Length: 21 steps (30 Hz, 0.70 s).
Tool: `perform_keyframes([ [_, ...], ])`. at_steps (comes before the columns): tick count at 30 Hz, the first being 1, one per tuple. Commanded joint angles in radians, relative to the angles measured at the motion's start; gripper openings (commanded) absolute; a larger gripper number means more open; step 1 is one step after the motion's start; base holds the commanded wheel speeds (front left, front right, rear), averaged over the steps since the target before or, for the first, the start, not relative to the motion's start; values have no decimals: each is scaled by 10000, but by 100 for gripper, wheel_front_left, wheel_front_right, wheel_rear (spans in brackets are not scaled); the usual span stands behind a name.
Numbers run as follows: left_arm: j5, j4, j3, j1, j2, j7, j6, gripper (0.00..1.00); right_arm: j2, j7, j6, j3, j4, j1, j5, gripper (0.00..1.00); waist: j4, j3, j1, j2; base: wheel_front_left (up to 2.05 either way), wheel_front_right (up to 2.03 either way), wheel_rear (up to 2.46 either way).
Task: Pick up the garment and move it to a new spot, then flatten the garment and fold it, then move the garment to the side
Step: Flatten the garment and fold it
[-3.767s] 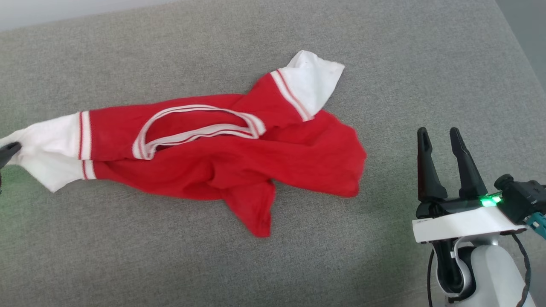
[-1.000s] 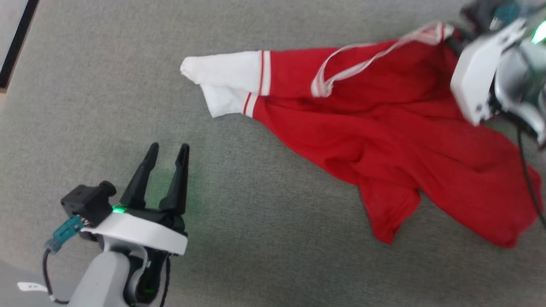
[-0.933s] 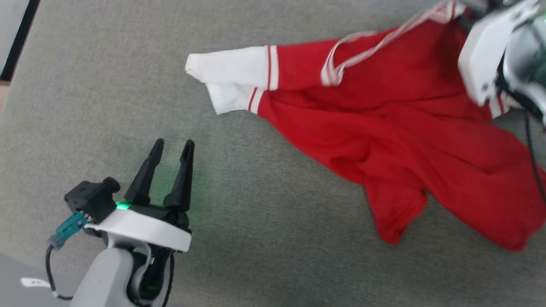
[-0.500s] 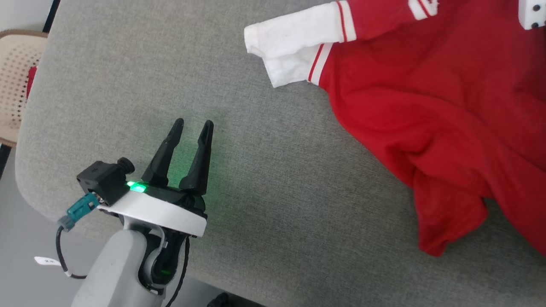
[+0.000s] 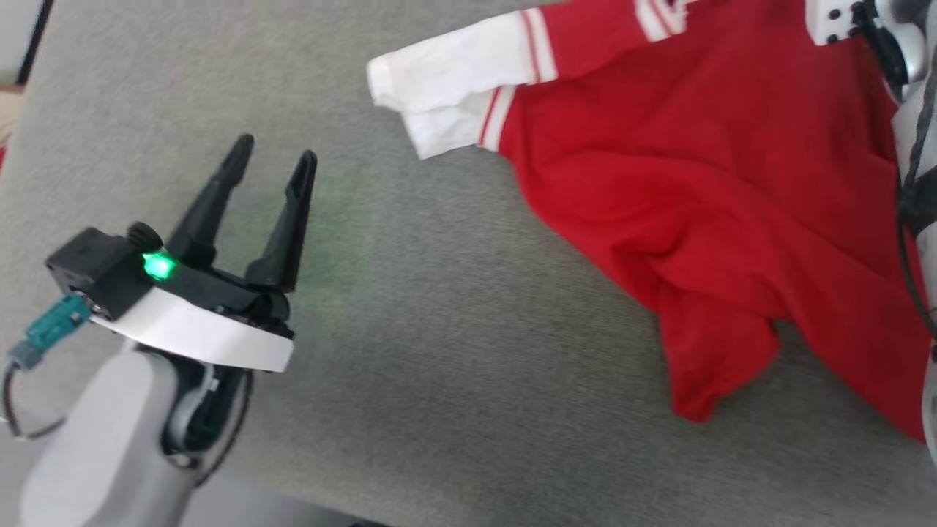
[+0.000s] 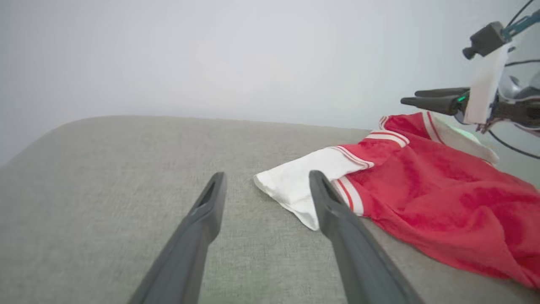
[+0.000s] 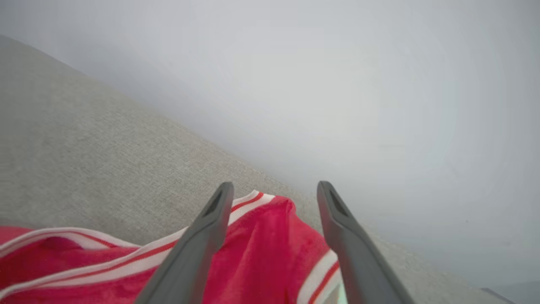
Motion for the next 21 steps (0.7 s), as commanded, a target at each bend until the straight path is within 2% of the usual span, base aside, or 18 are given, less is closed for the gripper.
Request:
perform_keyframes([
  [1,121,-98,-50,-161,147,-52,6,100,44,-178,-10,45,-91,151,168,100,-459,-378,0,0,0,0,0],
  [4,398,-393,-633,-626,1133,-52,6,100,99,-794,-10,464,-581,537,768,100,-929,-640,0,0,0,0,0],
  [7,477,-603,-1725,-1335,2382,-52,6,100,161,-1372,-10,808,-1598,1266,1550,100,-1445,-850,0,0,0,0,0],
  [10,36,-808,-3080,-2386,3710,195,6,100,72,-1689,-10,808,-3058,2378,2208,100,-2016,-995,0,0,0,0,0],
  [14,-949,-1129,-4666,-3900,4974,1009,7,100,376,-1772,-9,411,-5379,4301,2760,100,-2803,-1079,0,0,0,0,0],
  [16,-1555,-1238,-5406,-4659,5384,1440,10,100,605,-1713,-9,172,-6471,5305,2841,100,-3194,-1052,0,0,0,0,0],
  [21,-2925,-1143,-7292,-6482,5900,2814,15,100,1200,-1545,-9,-265,-8680,7517,2756,100,-3975,-866,0,0,0,0,0],
])
